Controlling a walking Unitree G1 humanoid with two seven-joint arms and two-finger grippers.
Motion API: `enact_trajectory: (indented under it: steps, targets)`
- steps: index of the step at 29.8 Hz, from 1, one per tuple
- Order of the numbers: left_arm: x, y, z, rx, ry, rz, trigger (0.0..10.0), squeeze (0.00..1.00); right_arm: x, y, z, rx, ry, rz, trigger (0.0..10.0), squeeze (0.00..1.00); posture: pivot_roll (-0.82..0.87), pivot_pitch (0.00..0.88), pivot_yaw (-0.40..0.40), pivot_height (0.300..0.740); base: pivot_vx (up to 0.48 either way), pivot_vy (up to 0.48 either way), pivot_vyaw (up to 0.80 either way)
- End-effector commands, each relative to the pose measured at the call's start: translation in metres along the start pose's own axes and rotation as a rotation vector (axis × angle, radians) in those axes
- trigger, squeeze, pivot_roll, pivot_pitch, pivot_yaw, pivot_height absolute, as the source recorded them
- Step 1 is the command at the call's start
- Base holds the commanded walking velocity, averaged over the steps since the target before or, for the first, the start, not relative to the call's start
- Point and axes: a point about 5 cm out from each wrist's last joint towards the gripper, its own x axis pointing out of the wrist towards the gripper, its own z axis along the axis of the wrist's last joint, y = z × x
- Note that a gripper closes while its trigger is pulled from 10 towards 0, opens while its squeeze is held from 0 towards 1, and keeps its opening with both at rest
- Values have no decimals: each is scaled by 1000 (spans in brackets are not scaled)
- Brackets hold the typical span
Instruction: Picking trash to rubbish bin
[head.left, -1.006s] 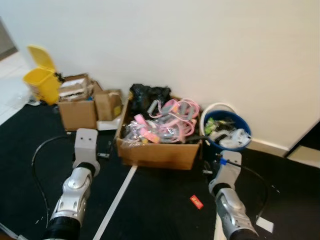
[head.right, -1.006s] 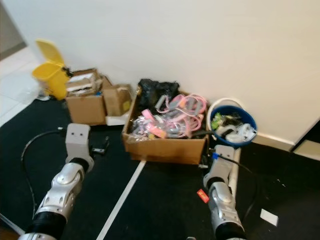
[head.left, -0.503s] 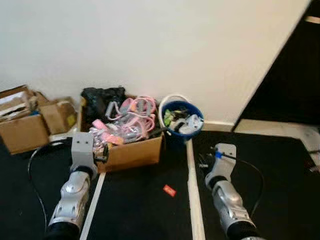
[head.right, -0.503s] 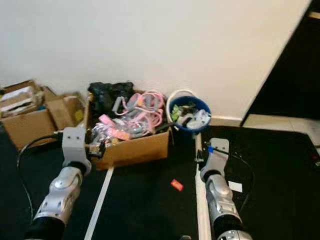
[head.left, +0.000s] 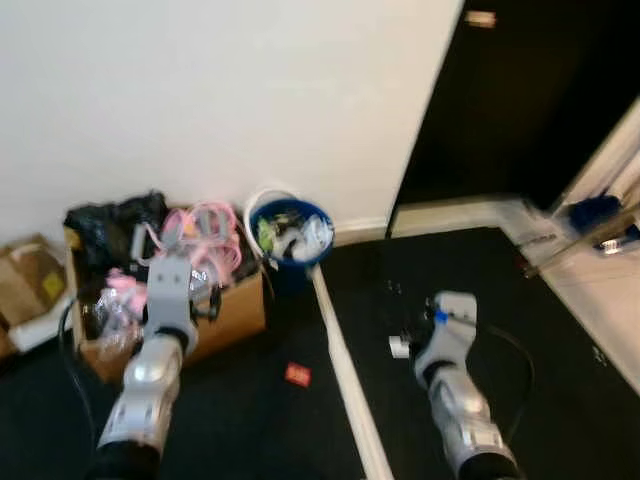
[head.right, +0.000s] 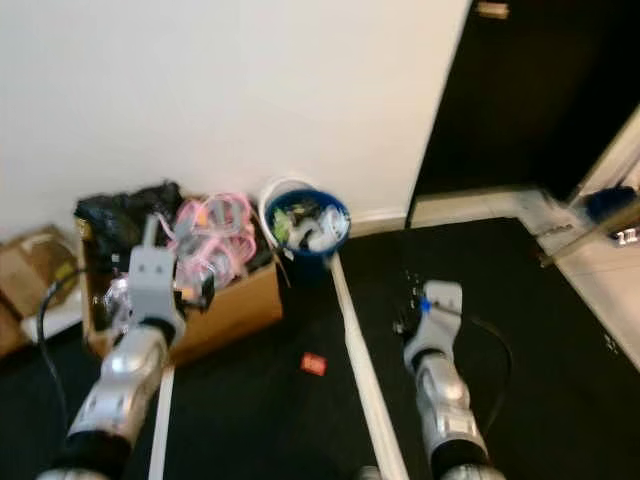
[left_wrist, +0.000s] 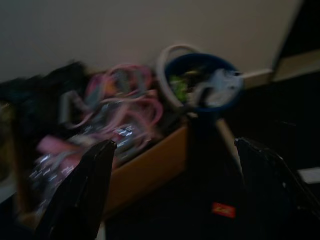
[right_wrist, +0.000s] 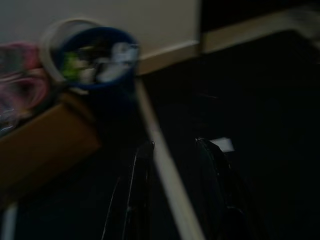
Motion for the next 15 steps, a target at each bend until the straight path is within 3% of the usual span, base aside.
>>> enact_trajectory:
  steps: [1, 15]
  targets:
    - [-3, -1, -7, 7, 32, -7, 10000, 0, -1, -4, -1, 6, 3, -17, 10000, 0, 51, 129, 33, 740, 0, 0, -800]
    - [-2, -2, -7, 4, 34, -10, 10000, 0, -2, -4, -1, 7, 6, -17, 10000, 0, 45, 129, 31, 740, 0, 0, -800]
